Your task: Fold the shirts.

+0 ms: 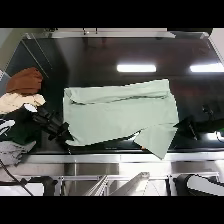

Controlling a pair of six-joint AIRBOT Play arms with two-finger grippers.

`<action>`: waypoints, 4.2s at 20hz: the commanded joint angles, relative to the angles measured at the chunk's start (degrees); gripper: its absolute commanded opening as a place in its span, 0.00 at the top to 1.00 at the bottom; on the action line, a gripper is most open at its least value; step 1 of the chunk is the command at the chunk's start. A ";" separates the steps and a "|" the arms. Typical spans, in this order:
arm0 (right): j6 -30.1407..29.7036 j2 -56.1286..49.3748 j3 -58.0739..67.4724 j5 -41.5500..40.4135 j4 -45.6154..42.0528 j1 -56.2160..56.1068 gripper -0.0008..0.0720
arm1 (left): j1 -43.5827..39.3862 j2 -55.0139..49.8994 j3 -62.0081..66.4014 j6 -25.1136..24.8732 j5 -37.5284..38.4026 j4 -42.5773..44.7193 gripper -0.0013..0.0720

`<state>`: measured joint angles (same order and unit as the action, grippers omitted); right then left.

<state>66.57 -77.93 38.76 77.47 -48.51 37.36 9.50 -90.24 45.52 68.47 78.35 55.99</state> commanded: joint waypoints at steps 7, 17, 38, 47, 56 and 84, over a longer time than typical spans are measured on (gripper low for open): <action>-3.69 0.07 -13.75 -9.84 8.20 -4.92 0.40 | 2.27 -0.70 6.19 -0.52 -5.20 -0.35 0.95; -6.27 1.79 3.72 -2.64 16.59 -7.32 0.96 | 6.16 2.54 20.02 -0.50 3.30 -6.91 0.95; -5.22 -36.41 55.87 0.48 17.16 -17.27 0.58 | 2.69 -32.46 66.95 8.81 9.81 -8.98 0.52; 1.40 -40.79 57.16 2.91 8.83 -12.74 0.11 | 8.15 -24.02 65.77 12.90 10.93 -12.55 0.53; -2.51 -45.03 57.18 4.90 17.75 -21.22 0.89 | -8.87 -19.56 67.82 6.49 4.20 -11.26 0.99; -4.70 -26.34 62.01 -28.85 20.65 -58.93 0.96 | -9.79 -2.19 71.54 12.79 3.89 -3.43 0.96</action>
<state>64.12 -102.06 97.69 64.90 -27.79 -10.22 -7.51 -102.37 117.40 81.25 79.29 55.86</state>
